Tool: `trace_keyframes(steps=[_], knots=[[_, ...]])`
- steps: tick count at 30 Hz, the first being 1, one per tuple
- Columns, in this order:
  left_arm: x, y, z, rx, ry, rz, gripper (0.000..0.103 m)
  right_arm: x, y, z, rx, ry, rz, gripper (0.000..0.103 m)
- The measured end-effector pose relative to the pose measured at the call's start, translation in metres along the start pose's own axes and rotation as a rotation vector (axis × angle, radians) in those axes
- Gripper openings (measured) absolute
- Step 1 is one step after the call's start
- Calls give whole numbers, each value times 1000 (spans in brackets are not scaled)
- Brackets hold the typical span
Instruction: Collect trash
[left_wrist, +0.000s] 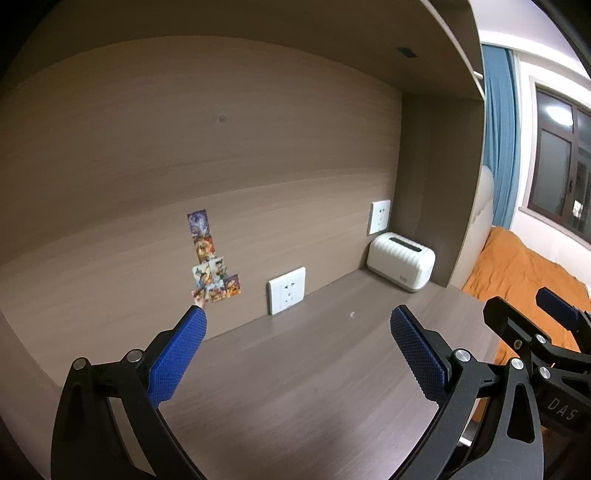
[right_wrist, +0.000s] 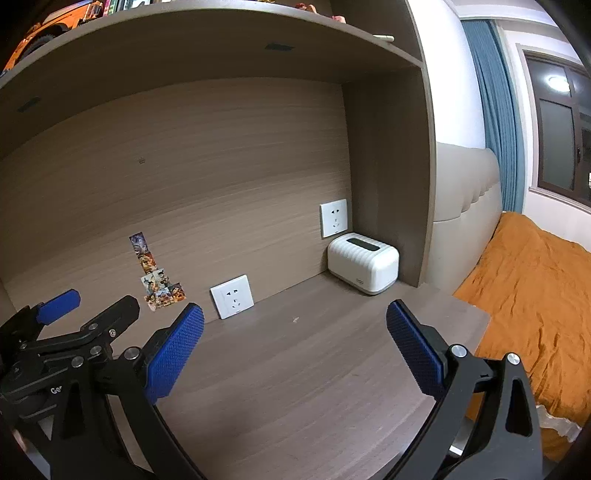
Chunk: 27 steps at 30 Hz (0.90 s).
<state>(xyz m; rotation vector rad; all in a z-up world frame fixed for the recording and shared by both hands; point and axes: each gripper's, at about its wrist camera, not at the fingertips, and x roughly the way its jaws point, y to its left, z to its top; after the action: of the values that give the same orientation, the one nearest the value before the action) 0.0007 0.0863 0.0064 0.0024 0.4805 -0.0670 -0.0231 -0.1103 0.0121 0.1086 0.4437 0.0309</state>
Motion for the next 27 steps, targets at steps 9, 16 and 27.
trace_keyframes(steps=[9,16,27], knots=[[2,3,3,8,3,12,98,3,4,1,4,-1,6,99],[4,3,4,12,8,16,98,5,4,1,8,7,7,99],[9,-2,5,22,15,10,98,6,0,0,26,15,5,99]])
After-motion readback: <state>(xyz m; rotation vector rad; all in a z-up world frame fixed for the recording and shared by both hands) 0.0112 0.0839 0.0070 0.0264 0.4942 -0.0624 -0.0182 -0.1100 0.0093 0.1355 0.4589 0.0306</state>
